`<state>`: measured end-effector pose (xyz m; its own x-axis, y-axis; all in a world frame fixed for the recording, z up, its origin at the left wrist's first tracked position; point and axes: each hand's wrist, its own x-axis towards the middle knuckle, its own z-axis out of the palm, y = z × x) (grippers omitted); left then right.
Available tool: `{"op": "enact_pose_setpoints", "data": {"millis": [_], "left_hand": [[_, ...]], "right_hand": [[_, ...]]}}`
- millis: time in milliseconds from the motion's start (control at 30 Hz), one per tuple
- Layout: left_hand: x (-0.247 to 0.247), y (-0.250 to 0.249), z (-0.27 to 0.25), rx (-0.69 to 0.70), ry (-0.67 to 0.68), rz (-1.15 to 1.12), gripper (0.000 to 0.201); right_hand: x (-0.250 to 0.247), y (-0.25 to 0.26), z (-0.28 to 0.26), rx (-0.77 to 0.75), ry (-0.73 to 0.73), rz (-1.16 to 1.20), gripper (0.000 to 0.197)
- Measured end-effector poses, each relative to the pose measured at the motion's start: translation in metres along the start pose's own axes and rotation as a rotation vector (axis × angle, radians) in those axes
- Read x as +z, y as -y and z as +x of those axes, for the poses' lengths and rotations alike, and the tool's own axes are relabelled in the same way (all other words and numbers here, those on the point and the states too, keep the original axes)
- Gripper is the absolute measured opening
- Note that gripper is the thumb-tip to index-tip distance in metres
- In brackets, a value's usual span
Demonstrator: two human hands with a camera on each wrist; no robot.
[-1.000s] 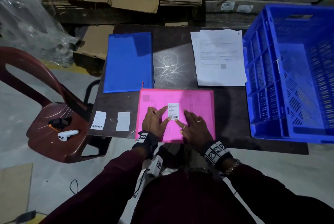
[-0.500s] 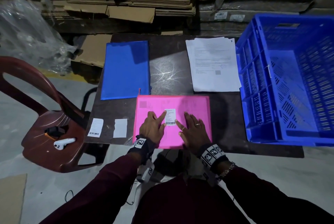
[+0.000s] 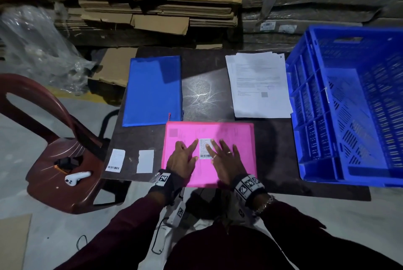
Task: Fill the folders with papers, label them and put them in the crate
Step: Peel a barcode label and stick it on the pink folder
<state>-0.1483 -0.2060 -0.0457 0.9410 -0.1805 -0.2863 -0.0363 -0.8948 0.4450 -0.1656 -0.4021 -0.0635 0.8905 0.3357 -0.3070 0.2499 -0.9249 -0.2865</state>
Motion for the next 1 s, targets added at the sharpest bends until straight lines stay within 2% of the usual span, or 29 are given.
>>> {"op": "enact_pose_setpoints", "data": {"millis": [167, 333, 467, 567, 633, 700, 800, 900, 933, 1000], "left_hand": [[-0.004, 0.015, -0.015, -0.009, 0.021, 0.016, 0.069], [-0.009, 0.017, -0.019, -0.005, 0.020, 0.005, 0.071], [-0.015, 0.020, -0.017, 0.034, -0.047, -0.011, 0.075], [-0.020, 0.022, -0.014, 0.046, -0.095, 0.048, 0.081], [-0.024, 0.025, -0.012, 0.044, -0.075, 0.111, 0.087], [-0.025, 0.029, -0.011, 0.054, -0.056, 0.162, 0.093], [-0.029, 0.034, -0.012, 0.051, -0.072, 0.175, 0.082], [-0.025, 0.044, -0.010, 0.085, -0.097, 0.056, 0.106], [-0.024, 0.045, -0.010, 0.099, -0.094, 0.024, 0.106], [-0.030, 0.043, -0.012, 0.097, -0.072, -0.029, 0.084]], "right_hand": [[0.014, 0.006, -0.010, -0.117, 0.058, -0.050, 0.062], [0.008, 0.015, 0.017, -0.054, -0.018, -0.139, 0.065], [0.000, 0.011, 0.026, -0.059, -0.019, -0.123, 0.066], [0.002, 0.000, 0.010, -0.150, 0.003, -0.081, 0.066], [0.007, -0.013, -0.008, -0.231, 0.064, -0.069, 0.071], [0.009, -0.030, -0.025, -0.253, 0.058, -0.069, 0.076], [0.008, -0.051, -0.042, -0.125, -0.032, -0.041, 0.065], [-0.001, -0.060, -0.044, 0.161, -0.057, -0.011, 0.070], [-0.002, -0.061, -0.044, 0.242, -0.056, 0.029, 0.076], [-0.002, -0.058, -0.041, 0.348, -0.084, 0.123, 0.085]]}}
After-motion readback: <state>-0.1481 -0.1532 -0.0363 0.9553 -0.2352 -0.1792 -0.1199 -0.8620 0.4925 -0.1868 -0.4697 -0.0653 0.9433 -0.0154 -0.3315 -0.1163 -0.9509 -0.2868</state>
